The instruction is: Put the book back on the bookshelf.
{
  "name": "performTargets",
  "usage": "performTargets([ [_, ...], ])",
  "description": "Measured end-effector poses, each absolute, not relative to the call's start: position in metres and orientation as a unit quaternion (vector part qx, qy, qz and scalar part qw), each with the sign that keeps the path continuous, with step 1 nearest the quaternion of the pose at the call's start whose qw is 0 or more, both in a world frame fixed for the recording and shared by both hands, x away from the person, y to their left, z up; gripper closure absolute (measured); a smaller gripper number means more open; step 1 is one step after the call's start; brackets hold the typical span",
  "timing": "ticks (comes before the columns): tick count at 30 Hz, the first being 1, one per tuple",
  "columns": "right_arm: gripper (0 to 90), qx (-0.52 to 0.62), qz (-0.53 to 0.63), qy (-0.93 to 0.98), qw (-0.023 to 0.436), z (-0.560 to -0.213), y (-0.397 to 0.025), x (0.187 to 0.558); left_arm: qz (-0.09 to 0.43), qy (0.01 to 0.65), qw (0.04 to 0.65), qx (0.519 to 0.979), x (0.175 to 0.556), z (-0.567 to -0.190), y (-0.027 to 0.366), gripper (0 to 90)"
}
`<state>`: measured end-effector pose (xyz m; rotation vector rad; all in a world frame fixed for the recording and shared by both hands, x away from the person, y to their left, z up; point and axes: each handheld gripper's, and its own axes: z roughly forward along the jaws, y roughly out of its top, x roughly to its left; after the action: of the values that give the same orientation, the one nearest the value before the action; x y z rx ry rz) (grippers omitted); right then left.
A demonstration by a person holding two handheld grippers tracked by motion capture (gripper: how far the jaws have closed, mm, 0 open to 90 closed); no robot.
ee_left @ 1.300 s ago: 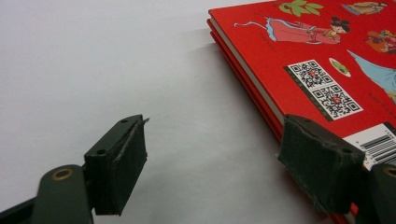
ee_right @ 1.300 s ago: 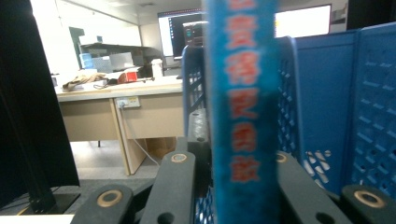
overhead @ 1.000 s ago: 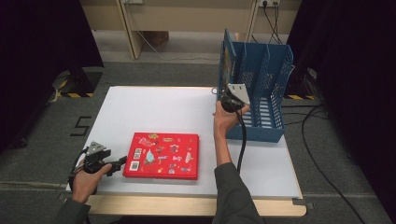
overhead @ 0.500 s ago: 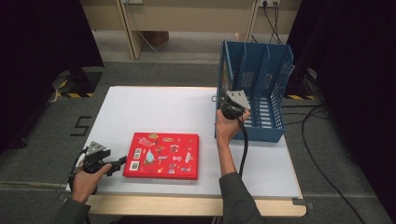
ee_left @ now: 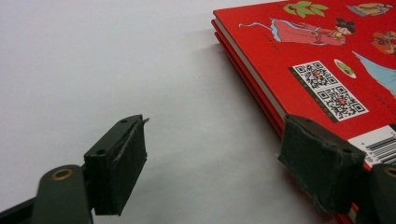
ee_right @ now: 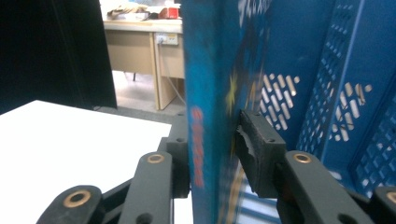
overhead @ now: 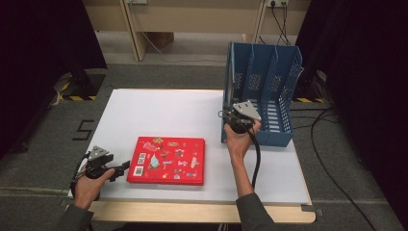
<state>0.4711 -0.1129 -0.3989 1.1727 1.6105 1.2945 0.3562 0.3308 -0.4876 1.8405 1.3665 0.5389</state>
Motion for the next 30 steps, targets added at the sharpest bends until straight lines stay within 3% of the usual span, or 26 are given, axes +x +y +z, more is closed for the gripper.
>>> performTargets([
  [30, 64.9, 0.472, 0.51, 0.626, 0.354, -0.398, -0.105, 0.506, 0.211, 0.534, 0.386, 0.722, 0.356, -0.487, 0.33, 21.9],
])
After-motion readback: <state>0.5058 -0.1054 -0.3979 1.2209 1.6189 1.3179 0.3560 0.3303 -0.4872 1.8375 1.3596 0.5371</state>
